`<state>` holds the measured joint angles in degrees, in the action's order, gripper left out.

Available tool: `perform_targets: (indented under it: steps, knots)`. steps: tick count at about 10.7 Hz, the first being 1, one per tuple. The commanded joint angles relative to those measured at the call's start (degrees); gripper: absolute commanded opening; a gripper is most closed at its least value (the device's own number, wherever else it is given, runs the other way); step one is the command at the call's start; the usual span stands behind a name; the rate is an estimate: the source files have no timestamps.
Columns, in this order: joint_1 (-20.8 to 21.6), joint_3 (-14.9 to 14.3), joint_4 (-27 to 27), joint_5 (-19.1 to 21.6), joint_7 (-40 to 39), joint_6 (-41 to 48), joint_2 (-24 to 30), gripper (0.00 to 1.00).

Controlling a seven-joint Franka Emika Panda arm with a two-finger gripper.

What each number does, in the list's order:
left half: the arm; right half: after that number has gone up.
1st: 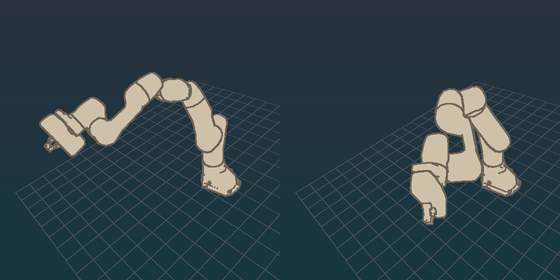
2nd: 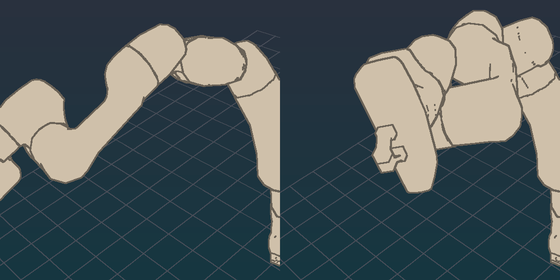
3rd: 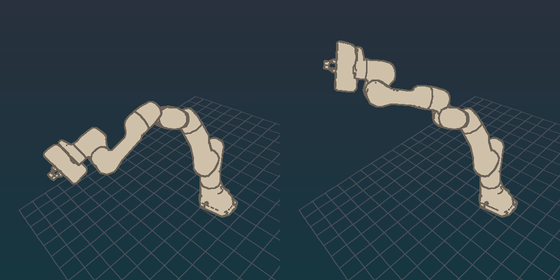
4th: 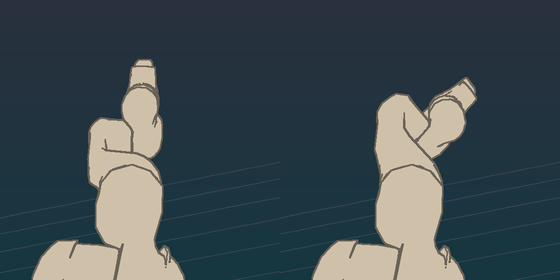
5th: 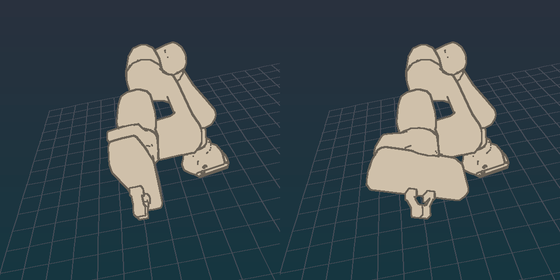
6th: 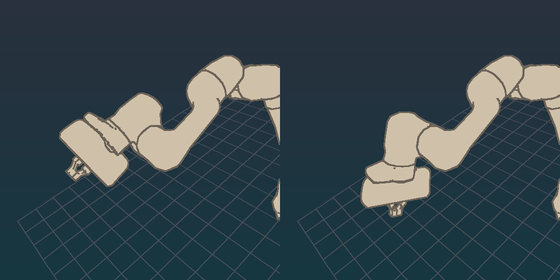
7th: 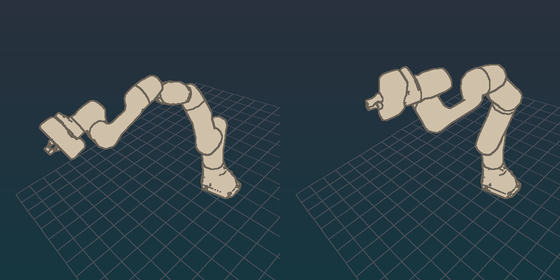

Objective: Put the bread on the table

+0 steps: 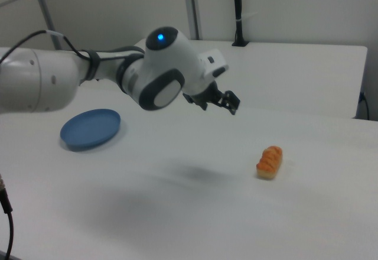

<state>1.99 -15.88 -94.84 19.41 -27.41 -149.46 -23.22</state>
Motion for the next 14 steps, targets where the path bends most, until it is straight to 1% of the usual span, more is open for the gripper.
perform_targets:
  steps: [1,2,3,4,6,7,8,9,10,12,13,14]
  knots:
    - [4.5,0.0,-3.1,-11.9,12.6,12.7,8.3,1.0]
    - [6.5,0.2,-3.2,-14.6,15.9,17.9,10.5,1.0]
    - [7.7,0.9,-3.2,-15.6,18.4,22.5,12.6,1.0]
    - [8.5,2.5,-3.1,-16.3,20.9,27.1,14.6,1.0]
    - [8.5,7.4,-3.1,-21.6,27.7,35.5,18.1,1.0]
    - [8.5,9.3,-3.1,-23.3,31.2,39.6,19.6,1.0]
    - [8.4,10.2,-3.1,-23.7,32.0,43.2,21.2,1.0]
    - [8.5,10.4,-3.2,-23.7,31.7,45.5,22.7,1.0]
    - [8.4,10.5,-3.3,-23.5,31.0,47.8,23.8,1.0]
    - [7.5,10.5,-3.3,-22.8,26.9,52.1,25.7,1.0]
    - [6.8,10.5,-3.3,-22.3,26.6,54.5,26.6,1.0]
    - [6.7,10.2,-3.3,-21.3,27.1,55.1,27.3,1.0]
